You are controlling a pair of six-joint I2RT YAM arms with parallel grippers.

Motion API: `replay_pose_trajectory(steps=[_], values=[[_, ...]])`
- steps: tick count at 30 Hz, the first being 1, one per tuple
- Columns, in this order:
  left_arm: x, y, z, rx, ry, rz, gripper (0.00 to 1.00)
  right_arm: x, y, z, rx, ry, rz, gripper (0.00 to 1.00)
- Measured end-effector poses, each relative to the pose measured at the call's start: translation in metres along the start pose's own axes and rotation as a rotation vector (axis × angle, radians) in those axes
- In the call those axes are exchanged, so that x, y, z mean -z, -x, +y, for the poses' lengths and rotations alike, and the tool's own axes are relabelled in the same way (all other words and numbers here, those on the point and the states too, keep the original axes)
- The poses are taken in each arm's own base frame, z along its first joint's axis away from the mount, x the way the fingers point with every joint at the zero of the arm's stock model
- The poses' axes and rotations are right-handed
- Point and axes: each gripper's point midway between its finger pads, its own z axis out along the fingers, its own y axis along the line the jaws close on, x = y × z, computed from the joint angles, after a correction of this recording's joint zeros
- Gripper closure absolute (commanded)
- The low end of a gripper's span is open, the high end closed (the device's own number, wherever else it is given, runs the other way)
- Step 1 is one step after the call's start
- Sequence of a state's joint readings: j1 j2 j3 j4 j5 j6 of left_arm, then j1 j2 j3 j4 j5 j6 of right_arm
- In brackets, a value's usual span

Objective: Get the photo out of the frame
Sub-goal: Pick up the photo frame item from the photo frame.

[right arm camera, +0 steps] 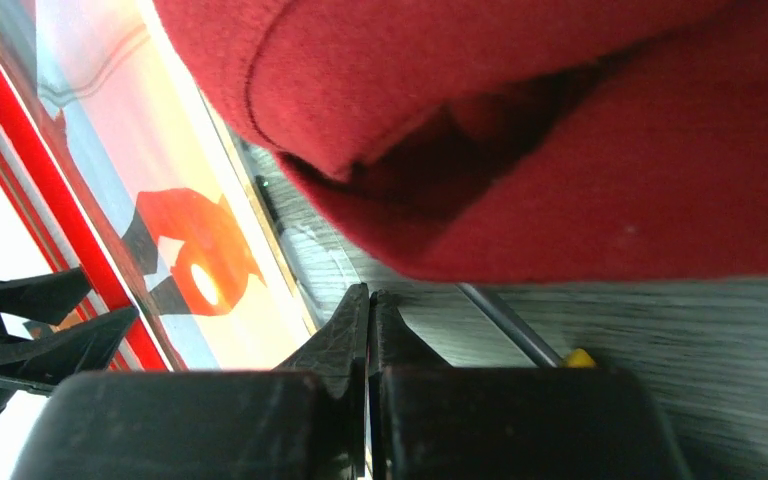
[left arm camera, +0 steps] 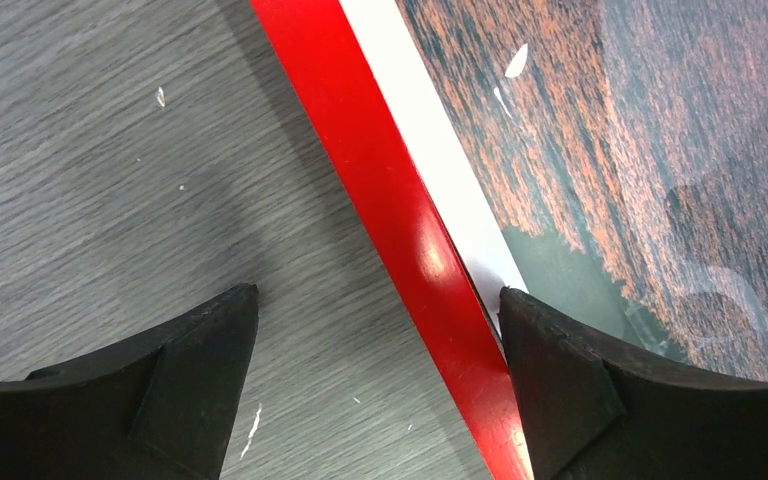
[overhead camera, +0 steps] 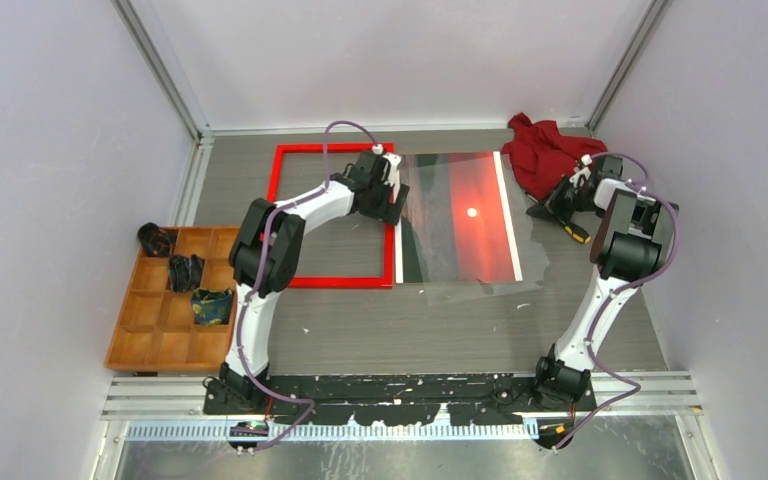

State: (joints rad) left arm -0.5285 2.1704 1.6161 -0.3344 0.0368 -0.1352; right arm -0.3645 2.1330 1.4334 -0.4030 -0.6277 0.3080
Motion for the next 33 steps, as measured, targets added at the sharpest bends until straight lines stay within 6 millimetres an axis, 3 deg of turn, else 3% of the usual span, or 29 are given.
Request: replay_pose_trajectory(steps=[6,10,16,22,28,33], values=[[0.002,0.000,0.007,0.027,0.003,0.007,0.08,0.001,-0.001,-0.003,-0.009,-0.005,0.000,0.99],[0.003,0.002,0.006,0.045,-0.026,0.006,0.08,0.006,-0.002,0.002,-0.004,0.003,-0.004,0.94],[0.006,0.004,0.002,0.067,-0.059,0.003,0.08,0.016,-0.004,0.014,0.004,0.040,-0.001,0.76],[0.007,0.003,-0.005,0.072,-0.097,0.007,0.08,0.018,-0.009,0.019,0.001,0.068,0.020,0.71],[0.009,0.005,-0.008,0.071,-0.111,0.004,0.08,0.018,-0.012,0.019,0.006,0.072,0.031,0.55],[0.018,0.012,-0.010,0.062,-0.114,-0.016,0.05,0.018,-0.012,0.016,0.030,0.062,0.027,0.51]])
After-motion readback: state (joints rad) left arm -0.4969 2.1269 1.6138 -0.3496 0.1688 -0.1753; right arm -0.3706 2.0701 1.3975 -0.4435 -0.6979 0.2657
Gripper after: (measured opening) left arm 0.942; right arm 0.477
